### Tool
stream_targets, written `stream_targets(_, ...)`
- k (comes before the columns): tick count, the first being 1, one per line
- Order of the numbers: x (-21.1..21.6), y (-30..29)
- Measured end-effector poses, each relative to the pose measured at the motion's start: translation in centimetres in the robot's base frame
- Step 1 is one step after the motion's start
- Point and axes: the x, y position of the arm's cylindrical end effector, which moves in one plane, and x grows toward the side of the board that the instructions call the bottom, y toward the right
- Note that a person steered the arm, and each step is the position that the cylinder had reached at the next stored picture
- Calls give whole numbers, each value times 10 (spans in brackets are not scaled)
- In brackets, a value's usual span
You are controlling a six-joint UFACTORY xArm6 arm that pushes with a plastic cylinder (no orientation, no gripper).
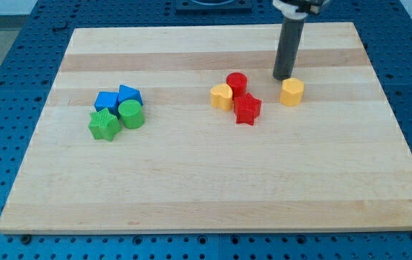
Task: Move the yellow hexagon closer to the red star
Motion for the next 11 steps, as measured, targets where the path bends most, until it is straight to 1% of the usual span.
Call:
stream_targets(1, -18, 36)
stream_targets(2, 2, 97)
stream_targets(3, 51, 112)
stream_targets(4, 78, 93)
stream_targets(5, 78, 71)
stream_targets(7, 54, 64)
stream_targets(8, 45, 49)
stream_targets(10, 47, -9)
stream_targets(11, 49, -12)
